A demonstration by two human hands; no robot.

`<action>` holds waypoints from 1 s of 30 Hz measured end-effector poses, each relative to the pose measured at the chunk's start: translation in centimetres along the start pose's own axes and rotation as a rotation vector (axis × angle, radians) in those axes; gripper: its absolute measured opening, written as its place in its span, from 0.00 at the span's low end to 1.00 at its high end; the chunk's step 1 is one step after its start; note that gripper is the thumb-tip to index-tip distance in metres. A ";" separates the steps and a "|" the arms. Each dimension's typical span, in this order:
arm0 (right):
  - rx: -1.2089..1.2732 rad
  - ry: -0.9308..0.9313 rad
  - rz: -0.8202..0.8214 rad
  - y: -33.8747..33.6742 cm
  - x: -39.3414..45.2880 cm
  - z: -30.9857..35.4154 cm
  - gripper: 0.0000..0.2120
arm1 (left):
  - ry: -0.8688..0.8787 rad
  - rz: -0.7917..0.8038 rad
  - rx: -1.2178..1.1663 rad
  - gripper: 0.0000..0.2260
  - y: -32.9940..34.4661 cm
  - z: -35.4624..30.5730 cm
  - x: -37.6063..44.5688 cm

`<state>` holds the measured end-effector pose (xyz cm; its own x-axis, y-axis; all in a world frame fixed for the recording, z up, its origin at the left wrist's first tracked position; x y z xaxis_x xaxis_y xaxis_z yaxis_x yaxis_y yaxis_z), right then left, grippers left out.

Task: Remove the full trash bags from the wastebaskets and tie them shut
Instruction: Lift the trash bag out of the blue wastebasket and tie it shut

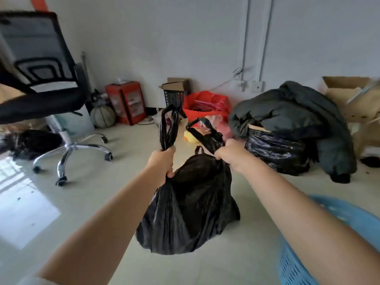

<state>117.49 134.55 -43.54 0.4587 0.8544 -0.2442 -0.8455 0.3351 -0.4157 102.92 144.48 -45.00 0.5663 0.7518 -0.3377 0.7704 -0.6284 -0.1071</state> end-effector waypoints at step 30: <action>0.740 -0.049 0.677 18.7 7.8 -14.5 0.17 | 0.247 -0.217 -0.795 0.14 -8.3 25.1 -4.3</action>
<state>109.24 141.65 -65.93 -0.1796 0.9664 -0.1840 -0.8889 -0.0793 0.4511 86.75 141.51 -66.15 0.3587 0.9191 -0.1627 0.7933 -0.2083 0.5721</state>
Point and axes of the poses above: each hand's wrist, its own x-axis towards the middle knuckle, its own y-axis out of the palm, z = x × y, the point moved 5 cm from there along x, towards the middle knuckle, and after that the axes turned 14 degrees about z, right-handed, at the moved point
